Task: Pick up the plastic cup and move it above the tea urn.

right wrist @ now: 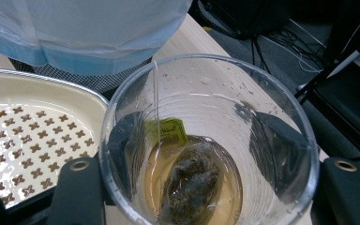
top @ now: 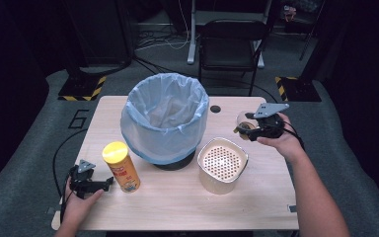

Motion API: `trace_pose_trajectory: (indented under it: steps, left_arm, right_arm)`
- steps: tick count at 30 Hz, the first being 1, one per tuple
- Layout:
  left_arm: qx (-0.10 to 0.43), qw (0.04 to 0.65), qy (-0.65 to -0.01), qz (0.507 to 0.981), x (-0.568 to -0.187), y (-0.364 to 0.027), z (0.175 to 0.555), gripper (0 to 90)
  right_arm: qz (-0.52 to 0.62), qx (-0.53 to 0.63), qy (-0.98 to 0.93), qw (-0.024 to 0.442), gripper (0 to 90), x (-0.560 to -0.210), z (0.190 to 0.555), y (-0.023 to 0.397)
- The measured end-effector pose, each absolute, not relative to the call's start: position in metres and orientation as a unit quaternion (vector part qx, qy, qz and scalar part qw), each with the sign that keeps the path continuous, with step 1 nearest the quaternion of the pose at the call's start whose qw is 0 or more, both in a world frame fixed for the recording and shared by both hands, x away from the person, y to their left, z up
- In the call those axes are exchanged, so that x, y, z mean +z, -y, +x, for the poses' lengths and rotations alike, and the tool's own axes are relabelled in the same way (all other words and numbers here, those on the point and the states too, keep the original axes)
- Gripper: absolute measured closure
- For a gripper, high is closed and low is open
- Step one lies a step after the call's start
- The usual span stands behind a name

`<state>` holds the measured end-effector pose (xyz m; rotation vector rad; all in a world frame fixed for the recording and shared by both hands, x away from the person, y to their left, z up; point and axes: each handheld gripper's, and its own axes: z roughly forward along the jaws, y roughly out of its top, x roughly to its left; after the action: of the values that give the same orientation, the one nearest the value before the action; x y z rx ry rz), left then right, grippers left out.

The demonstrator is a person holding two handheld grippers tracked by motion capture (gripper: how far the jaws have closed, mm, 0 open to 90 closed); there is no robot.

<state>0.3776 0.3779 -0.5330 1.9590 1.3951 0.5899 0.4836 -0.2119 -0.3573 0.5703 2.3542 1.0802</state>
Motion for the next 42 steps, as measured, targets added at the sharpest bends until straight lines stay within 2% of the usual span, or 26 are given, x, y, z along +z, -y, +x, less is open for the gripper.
trace_pose_trajectory:
  steps: [9, 11, 14, 32, 42]
  left_arm:
    - [0.225, 0.327, -0.532, 0.748, -0.533, -0.378, 0.378, 0.4]
    - [0.225, 0.327, -0.533, 0.747, -0.533, -0.378, 0.378, 0.4]
    - [0.224, 0.328, -0.533, 0.747, -0.533, -0.378, 0.378, 0.4]
    - [0.225, 0.326, -0.532, 0.748, -0.533, -0.378, 0.378, 0.4]
    - [0.225, 0.326, -0.532, 0.748, -0.533, -0.378, 0.378, 0.4]
  right_arm:
    - [0.156, 0.379, -0.869, 0.278, 36.4, -0.352, 0.474, 0.198]
    - [0.118, 0.364, -0.869, 0.313, 36.4, -0.351, 0.466, 0.192]
    - [0.091, 0.358, -0.868, 0.332, 36.4, -0.352, 0.46, 0.187]
    - [0.041, 0.329, -0.866, 0.374, 36.8, -0.356, 0.448, 0.17]
    - [0.027, 0.323, -0.868, 0.377, 36.9, -0.358, 0.443, 0.167]
